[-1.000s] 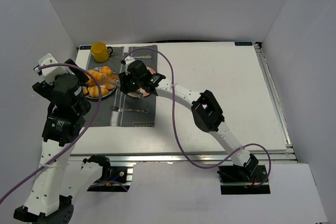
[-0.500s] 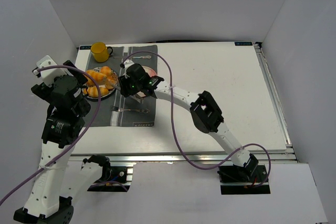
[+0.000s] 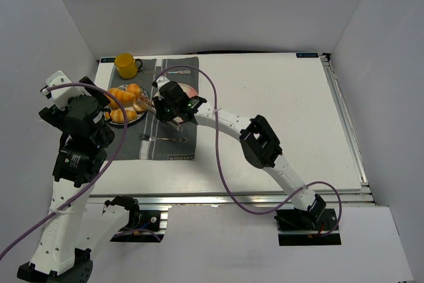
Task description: Place the bread
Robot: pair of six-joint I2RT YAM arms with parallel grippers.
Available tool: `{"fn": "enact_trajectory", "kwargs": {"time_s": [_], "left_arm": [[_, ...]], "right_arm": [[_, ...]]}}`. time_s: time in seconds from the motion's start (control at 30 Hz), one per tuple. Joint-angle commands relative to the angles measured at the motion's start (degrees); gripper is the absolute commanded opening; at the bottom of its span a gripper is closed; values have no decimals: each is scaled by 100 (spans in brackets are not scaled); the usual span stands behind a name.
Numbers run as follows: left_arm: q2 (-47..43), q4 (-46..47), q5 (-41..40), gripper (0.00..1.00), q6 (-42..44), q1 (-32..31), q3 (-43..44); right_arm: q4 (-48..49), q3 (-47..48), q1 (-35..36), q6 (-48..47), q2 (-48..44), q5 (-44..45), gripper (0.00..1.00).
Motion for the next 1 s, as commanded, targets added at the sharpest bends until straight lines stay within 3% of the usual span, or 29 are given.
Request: {"fn": "enact_trajectory", "kwargs": {"time_s": [0.0,0.17,0.5,0.97], "left_arm": [[-48,-6,-69,98,53,-29,-83],[-65,21,-104,98,71,-29,-127],[-47,21,-95,98,62,-38,-83],[-56,12,-122,98,71,-73,-83]], "right_arm": [[81,59,28,-28,-32,9,32],[2,50,37,25,-312,-35,25],[-227,-722,37,341,-1385,114,24],[-782,-1513,-95,-186,-1921,1916,26]]}}
